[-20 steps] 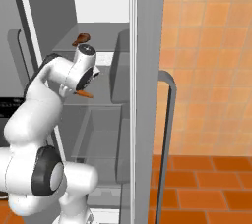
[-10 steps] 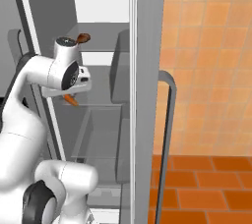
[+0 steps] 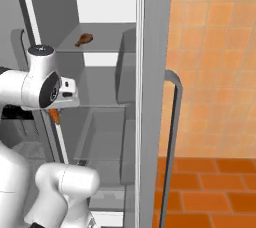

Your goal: Place one carrot and one chicken drumstick in each tupperware on the nearby counter, to pack two identical lunches.

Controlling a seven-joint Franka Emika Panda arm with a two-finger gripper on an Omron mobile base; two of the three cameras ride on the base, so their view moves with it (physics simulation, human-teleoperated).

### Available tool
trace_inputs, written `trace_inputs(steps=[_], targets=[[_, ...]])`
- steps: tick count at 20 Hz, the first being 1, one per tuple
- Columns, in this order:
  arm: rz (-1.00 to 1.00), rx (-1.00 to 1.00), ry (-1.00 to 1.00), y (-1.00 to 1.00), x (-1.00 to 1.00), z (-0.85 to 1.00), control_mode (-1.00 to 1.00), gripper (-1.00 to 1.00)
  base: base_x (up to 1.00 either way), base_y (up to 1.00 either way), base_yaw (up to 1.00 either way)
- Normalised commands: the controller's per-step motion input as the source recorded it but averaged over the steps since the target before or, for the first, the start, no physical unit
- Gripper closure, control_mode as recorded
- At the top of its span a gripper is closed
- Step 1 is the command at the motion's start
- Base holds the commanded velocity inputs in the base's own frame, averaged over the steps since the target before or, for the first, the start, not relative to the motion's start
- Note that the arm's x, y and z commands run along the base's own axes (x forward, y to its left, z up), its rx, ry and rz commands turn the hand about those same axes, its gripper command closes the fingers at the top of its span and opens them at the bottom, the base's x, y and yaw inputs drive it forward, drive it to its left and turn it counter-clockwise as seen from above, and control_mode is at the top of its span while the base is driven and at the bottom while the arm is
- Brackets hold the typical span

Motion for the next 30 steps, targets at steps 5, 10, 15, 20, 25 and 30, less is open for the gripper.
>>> trace_inputs(steps=[5,10,15,20,25,30], targets=[[0.00,0.00,0.00,0.00,0.00,0.00,1.00,1.00,-0.37,1.00,-0.07],[0.00,0.00,0.00,0.00,0.00,0.00,1.00,1.00,-0.05,1.00,-0.01],[0.00,0.00,0.00,0.00,0.00,0.00,1.00,1.00,-0.06,1.00,0.00],[0.00,0.00,0.00,0.00,0.00,0.00,1.00,1.00,-0.04,1.00,0.00],[0.00,0.00,0.00,0.00,0.00,0.00,1.00,1.00,0.00,1.00,0.00],[0.00,0.00,0.00,0.00,0.00,0.00,1.00,1.00,0.00,1.00,0.00]])
